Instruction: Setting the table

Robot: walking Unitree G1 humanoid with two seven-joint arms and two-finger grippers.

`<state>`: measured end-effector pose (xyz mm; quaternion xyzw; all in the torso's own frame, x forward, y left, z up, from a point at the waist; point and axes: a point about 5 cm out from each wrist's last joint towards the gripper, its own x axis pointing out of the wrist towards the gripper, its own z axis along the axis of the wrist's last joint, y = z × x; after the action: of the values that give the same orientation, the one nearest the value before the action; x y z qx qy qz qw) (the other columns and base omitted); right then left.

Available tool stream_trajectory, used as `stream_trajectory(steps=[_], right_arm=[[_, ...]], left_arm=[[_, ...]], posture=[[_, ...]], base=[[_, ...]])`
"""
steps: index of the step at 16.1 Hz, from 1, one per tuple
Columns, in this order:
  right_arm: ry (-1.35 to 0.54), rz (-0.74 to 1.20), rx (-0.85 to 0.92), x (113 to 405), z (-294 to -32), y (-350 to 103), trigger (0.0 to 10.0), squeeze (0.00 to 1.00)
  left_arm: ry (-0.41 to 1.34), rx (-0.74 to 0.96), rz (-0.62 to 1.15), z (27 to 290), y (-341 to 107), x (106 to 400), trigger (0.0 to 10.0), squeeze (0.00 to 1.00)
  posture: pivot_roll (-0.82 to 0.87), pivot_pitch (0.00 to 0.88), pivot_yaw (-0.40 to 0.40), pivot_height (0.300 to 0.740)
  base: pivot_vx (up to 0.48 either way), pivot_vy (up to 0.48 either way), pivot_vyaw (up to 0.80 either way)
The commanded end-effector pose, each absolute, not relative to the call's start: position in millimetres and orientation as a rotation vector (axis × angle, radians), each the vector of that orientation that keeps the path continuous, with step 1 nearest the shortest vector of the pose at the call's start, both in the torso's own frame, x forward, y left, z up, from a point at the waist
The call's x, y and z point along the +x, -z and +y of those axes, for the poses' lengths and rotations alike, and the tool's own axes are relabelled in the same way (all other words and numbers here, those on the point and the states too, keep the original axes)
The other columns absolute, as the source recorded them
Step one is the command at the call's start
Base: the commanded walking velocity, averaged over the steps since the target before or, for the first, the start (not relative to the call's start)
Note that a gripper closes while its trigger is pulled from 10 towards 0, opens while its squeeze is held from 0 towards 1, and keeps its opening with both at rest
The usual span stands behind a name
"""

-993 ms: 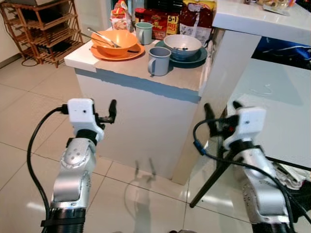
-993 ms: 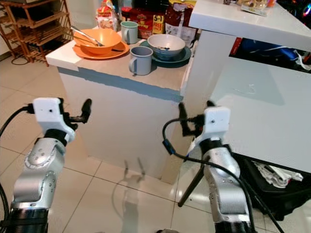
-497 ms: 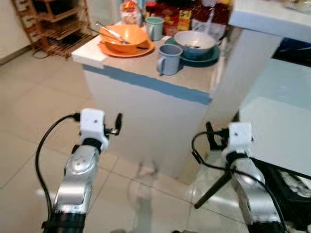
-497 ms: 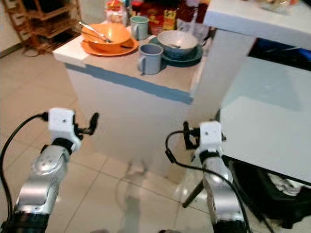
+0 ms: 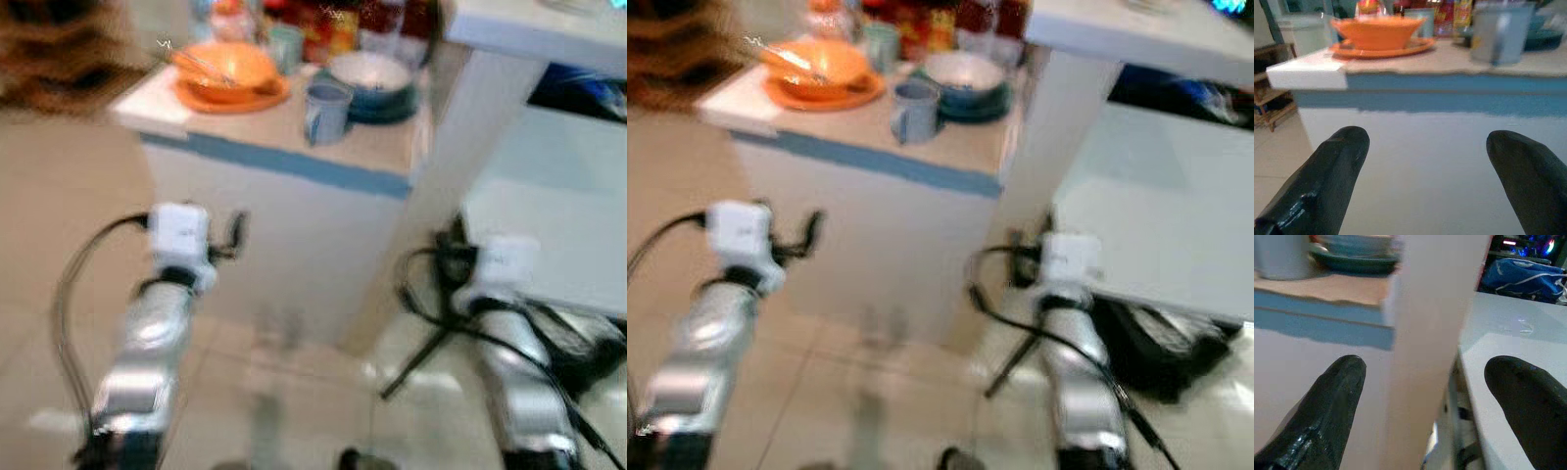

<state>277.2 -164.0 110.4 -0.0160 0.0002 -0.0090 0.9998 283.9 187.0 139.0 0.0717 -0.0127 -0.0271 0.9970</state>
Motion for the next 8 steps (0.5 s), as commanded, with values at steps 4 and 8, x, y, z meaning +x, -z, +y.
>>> stream_trajectory(steps=[4, 8], right_arm=[[0.058, 0.007, -0.043, 265, -172, -114, 10.0, 0.0], [0.036, 0.021, -0.07, 257, -170, -111, 10.0, 0.0]], left_arm=[[0.126, 0.156, -0.034, 172, -148, 281, 10.0, 0.0], [0.126, 0.16, -0.029, 172, -150, 277, 10.0, 0.0]], posture=[[0.06, 0.134, -0.051, 0.74], [0.05, 0.146, -0.057, 0.74]], base=[[0.0, 0.468, -0.8], [0.0, 0.236, -0.17]])
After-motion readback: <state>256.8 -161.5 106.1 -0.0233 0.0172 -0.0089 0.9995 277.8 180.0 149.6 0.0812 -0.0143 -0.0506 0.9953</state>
